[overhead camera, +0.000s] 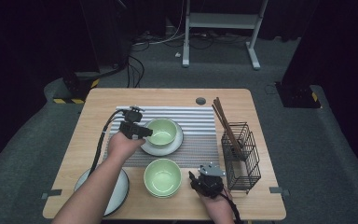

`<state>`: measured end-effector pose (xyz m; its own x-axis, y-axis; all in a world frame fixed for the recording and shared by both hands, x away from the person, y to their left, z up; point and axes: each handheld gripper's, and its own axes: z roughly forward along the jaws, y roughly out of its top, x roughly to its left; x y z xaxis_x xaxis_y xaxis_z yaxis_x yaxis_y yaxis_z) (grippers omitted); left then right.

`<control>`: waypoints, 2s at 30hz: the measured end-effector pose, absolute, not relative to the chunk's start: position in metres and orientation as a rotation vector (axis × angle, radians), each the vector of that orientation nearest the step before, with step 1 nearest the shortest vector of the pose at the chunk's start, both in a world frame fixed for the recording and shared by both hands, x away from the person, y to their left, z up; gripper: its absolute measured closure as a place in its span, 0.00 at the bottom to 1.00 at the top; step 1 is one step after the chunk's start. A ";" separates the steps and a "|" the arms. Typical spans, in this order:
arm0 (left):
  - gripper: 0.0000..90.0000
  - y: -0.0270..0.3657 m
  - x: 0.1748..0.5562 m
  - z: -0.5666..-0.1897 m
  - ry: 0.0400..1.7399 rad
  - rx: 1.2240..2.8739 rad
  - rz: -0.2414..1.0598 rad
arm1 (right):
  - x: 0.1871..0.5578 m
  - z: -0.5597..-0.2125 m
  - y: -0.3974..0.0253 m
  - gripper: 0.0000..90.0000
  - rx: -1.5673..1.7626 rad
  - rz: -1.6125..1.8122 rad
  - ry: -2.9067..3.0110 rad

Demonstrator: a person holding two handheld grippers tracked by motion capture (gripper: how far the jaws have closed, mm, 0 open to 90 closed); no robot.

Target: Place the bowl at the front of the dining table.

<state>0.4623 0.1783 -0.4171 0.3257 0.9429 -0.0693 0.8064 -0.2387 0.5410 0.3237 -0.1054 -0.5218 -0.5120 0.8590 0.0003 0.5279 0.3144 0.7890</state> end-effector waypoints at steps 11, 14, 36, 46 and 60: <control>0.30 0.179 0.449 -0.414 1.521 2.132 0.367 | 0.323 -0.521 -0.106 0.52 1.230 1.060 2.163; 0.30 0.180 0.443 -0.412 1.506 2.137 0.372 | 0.323 -0.521 -0.106 0.52 1.229 1.060 2.162; 0.31 0.190 0.398 -0.423 1.423 2.109 0.367 | 0.323 -0.522 -0.104 0.52 1.220 1.052 2.171; 0.30 0.199 0.380 -0.429 1.383 2.092 0.371 | 0.322 -0.523 -0.104 0.51 1.217 1.046 2.175; 0.28 0.216 0.354 -0.444 1.314 2.092 0.374 | 0.322 -0.523 -0.102 0.51 1.223 1.039 2.186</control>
<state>0.3543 0.2156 -0.4442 0.4620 0.8824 -0.0893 0.7027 -0.3028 0.6438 0.3225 -0.1018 -0.5227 -0.5210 0.8535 -0.0061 0.5341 0.3316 0.7777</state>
